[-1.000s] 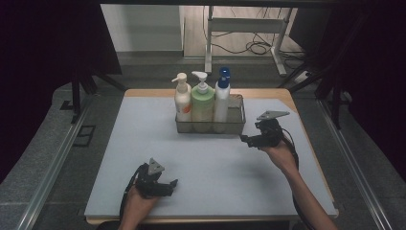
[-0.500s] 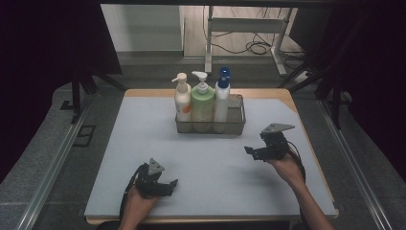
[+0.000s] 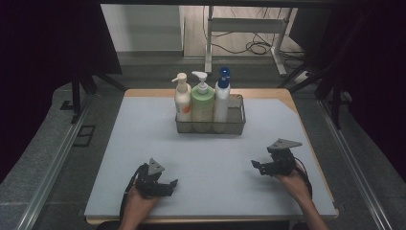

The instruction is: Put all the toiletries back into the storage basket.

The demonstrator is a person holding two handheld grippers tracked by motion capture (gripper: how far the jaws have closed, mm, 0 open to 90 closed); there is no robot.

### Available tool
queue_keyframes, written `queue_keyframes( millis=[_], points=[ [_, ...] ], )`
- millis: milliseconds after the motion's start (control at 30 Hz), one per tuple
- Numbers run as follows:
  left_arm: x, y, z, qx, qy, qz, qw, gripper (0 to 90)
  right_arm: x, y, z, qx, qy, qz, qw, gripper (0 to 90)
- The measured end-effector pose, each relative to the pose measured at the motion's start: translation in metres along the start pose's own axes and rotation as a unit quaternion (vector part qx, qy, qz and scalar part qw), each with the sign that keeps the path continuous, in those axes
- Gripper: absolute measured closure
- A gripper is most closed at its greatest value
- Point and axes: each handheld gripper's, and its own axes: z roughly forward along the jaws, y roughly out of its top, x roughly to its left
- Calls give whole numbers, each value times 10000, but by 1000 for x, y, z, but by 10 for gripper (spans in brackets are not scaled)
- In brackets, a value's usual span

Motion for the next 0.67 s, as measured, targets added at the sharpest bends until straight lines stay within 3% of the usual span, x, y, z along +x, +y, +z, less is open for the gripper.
queue_keyframes(
  millis=[400, 667],
  points=[
    [0, 0, 0, -6, 3, 1, 10000, 118, 2, -32, 2, 317, -41, 16, 9995, 57],
    [0, 0, 0, -2, 1, -4, 10000, 118, 1, -34, 1, 267, -67, 36, 9996, 53]
  ],
)
